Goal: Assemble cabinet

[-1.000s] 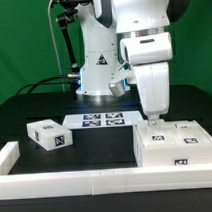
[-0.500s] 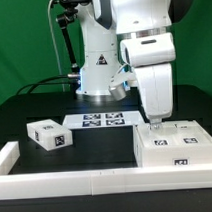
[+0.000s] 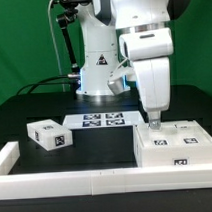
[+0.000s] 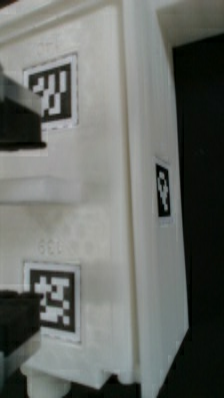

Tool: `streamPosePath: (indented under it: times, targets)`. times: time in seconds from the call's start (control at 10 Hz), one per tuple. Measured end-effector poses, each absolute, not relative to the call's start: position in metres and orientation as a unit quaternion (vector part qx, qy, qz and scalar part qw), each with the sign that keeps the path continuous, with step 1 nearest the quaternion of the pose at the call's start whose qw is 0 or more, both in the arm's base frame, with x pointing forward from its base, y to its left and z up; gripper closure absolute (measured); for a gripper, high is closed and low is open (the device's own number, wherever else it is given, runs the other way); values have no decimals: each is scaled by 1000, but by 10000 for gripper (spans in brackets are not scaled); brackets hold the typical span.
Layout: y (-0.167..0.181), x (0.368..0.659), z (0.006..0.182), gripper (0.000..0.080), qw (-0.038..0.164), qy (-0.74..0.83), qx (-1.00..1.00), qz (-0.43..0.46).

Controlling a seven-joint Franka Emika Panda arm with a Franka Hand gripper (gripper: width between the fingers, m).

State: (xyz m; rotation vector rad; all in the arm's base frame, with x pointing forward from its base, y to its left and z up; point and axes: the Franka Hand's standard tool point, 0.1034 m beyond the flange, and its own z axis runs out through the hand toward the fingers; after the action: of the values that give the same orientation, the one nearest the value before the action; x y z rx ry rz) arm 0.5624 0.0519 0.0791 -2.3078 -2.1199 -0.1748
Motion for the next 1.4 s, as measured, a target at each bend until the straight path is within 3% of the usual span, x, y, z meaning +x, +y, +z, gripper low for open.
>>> streamPosePath:
  times: [0.1, 0.2, 0.3, 0.4, 0.7, 1.4]
  targets:
    - [49, 555, 85, 225, -6, -669, -741, -59]
    - [46, 548, 91, 225, -14, -652, -755, -66]
    - [44, 539, 96, 63, -21, -628, -774, -75]
    - [46, 527, 98, 19, -24, -602, -794, -81]
    - [65, 502, 92, 1, -12, -506, -858, -89]
    - [65, 498, 88, 3, -12, -508, -856, -94]
